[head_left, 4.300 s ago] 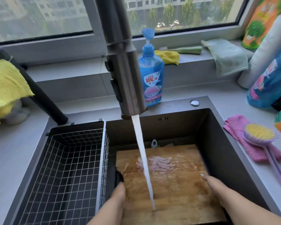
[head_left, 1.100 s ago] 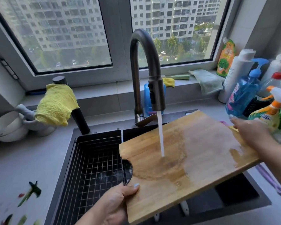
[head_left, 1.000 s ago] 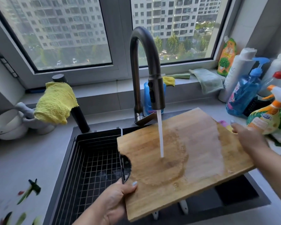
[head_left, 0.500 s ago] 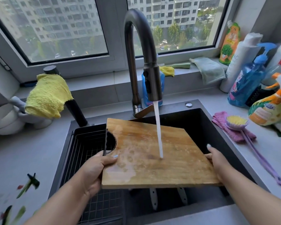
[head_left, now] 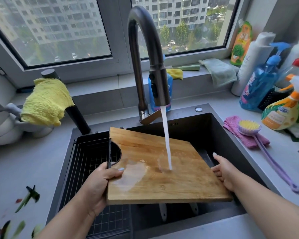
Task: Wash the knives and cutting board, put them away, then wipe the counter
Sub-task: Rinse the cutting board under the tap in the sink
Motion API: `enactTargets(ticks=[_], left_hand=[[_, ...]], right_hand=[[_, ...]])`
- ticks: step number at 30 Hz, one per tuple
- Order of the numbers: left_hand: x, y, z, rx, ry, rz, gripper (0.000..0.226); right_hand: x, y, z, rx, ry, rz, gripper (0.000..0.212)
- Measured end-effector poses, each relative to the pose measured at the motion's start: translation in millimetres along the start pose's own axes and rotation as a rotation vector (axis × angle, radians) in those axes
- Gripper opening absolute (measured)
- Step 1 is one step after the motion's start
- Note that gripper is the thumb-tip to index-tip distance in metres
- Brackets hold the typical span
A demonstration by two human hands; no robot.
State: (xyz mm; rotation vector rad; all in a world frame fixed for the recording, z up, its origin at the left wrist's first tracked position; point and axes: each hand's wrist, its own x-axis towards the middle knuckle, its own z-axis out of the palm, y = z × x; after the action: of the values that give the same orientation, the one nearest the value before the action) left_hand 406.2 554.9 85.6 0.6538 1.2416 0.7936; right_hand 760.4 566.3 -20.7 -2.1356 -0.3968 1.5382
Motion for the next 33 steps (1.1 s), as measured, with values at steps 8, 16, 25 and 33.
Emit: enactTargets(ticks=[8, 16, 25, 33], left_hand=[[-13, -9, -7, -0.060, 0.026, 0.013, 0.031], [-20, -11, -4, -0.072, 0.013, -0.007, 0.041], [-22, -15, 20, 0.028, -0.141, -0.050, 0.037], [-1, -37, 31, 0.184, -0.145, -0.206, 0.021]], right_hand=[[-8, -22, 9, -0.123, -0.046, -0.035, 0.076], [-32, -54, -24, -0.196, 0.044, -0.170, 0.075], [-52, -72, -75, -0.133, 0.186, -0.224, 0.067], [-56, -73, -94, -0.052, 0.221, -0.282, 0.065]])
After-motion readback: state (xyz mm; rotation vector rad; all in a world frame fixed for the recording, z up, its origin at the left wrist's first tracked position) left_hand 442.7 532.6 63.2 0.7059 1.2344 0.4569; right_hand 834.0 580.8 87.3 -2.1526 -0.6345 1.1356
